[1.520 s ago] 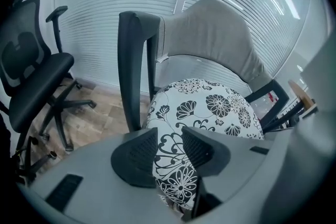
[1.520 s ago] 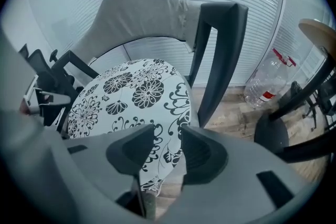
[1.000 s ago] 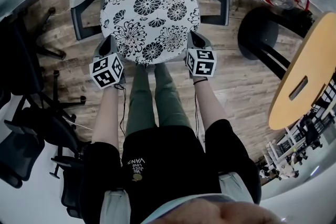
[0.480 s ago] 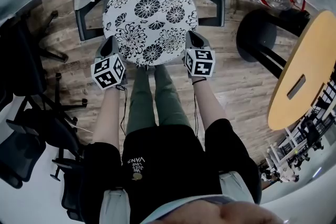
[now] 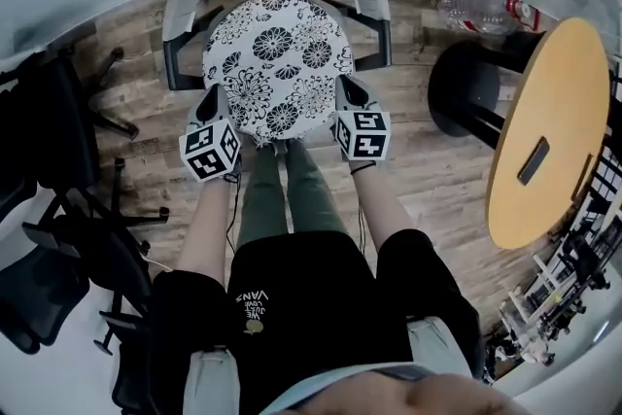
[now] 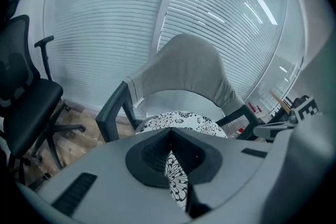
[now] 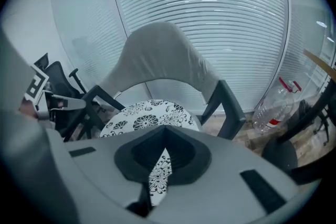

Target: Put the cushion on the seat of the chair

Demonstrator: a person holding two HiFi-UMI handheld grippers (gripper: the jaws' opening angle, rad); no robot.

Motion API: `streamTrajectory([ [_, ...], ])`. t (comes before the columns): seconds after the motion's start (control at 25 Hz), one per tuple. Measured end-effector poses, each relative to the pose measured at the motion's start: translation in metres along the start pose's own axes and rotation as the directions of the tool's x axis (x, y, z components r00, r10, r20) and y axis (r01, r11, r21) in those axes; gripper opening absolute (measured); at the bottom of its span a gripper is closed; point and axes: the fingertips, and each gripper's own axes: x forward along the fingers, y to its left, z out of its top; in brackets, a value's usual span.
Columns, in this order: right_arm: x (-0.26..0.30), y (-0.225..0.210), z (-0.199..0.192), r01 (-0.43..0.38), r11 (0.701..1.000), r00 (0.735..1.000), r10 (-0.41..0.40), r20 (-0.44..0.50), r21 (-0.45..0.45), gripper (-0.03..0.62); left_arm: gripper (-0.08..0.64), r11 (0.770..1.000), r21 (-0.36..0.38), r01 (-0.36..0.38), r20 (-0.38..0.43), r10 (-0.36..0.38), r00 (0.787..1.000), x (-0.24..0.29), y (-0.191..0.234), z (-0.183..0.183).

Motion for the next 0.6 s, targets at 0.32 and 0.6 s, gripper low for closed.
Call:
streamTrajectory([
  [0.32, -0.038, 0.005, 0.049, 0.003, 0.999, 0.996, 0.0, 0.092, -0.032, 0.017, 0.011, 1.0, -0.01, 0.016, 0.073, -0.016, 0.997, -0.037, -0.018, 0.041],
  [0.6, -0.063, 0.013, 0.089, 0.002, 0.998, 0.989, 0.007, 0.146, -0.063, 0.017, 0.011, 1.0, 0.012, 0.017, 0.143, -0.018, 0.99, -0.063, -0.029, 0.084],
])
